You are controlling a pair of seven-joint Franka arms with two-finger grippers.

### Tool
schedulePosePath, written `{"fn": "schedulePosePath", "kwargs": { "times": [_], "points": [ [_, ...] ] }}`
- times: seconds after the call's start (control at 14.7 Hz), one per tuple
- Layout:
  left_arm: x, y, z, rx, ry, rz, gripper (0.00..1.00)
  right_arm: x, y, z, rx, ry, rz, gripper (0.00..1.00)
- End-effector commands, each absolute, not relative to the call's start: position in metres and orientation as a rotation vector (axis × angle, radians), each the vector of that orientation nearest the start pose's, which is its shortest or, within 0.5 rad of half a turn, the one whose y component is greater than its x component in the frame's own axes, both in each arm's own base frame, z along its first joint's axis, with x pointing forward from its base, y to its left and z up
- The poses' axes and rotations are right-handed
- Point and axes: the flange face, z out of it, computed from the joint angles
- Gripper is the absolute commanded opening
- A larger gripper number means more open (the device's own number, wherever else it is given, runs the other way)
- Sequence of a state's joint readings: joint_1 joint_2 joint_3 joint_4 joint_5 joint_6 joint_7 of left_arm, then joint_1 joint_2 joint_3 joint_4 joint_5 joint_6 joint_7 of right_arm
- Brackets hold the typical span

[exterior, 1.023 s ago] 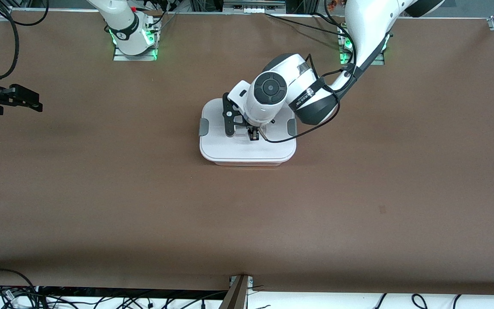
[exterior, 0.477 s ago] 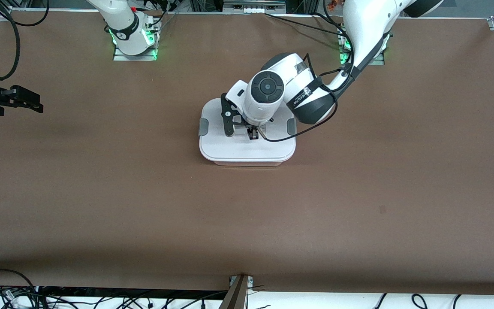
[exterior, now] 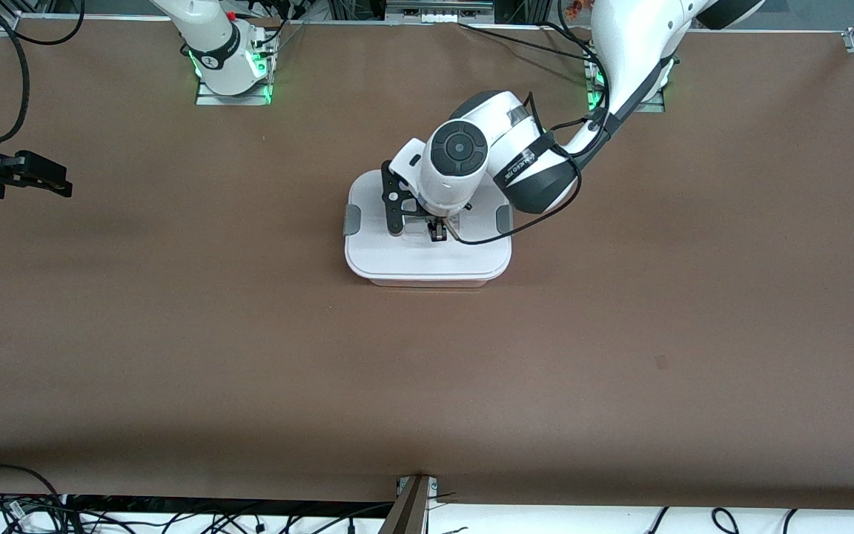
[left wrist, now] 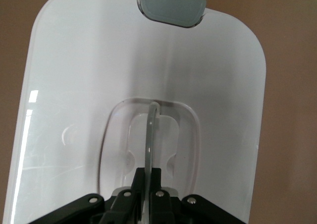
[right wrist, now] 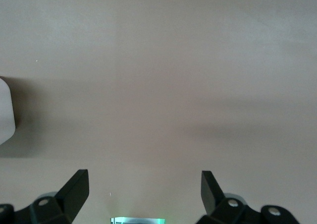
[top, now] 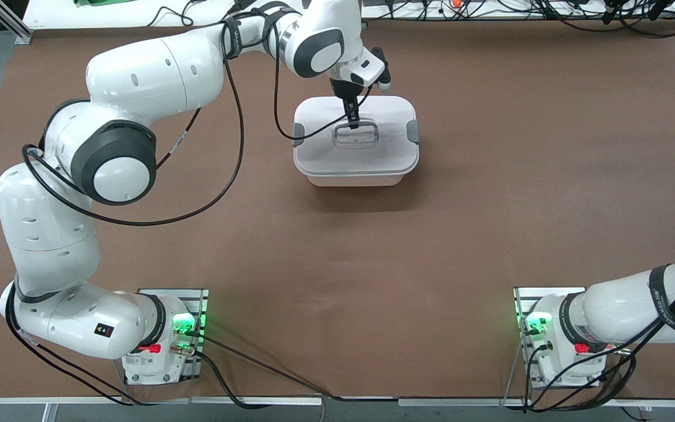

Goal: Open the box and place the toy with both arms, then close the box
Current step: 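Press the white lid down onto the box with the left gripper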

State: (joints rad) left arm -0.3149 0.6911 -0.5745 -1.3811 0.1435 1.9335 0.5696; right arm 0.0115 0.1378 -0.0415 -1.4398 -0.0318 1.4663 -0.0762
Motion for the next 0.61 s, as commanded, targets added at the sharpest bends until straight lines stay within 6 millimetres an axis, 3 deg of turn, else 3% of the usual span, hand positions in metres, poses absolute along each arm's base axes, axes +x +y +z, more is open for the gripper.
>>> {"fn": "schedulePosePath", "kwargs": {
  "times": [0.0,0.2,0.27,0.34,0.41,0.55],
  "points": [
    [0.517,-0.485,0.324,-2.554,2.127,0.193,0.00,0.585,-0.020,0.601,-3.150,-0.069,0.171,1.00],
    [0.518,-0.483,0.325,-2.555,2.123,0.193,0.00,0.587,-0.019,0.598,-3.150,-0.072,0.171,1.00],
    [0.518,-0.483,0.326,-2.560,2.116,0.195,0.05,0.588,-0.018,0.597,-3.150,-0.074,0.173,1.00],
    [0.517,-0.485,0.330,-2.588,2.077,0.192,0.44,0.588,-0.018,0.597,-3.150,-0.074,0.175,1.00],
    [0.513,-0.487,0.336,-2.622,2.020,0.202,0.99,0.588,-0.017,0.597,-3.149,-0.074,0.173,1.00],
    [0.504,-0.490,0.361,-2.668,1.925,0.233,1.00,0.589,-0.018,0.597,-3.149,-0.072,0.168,1.00]
  ]
}}
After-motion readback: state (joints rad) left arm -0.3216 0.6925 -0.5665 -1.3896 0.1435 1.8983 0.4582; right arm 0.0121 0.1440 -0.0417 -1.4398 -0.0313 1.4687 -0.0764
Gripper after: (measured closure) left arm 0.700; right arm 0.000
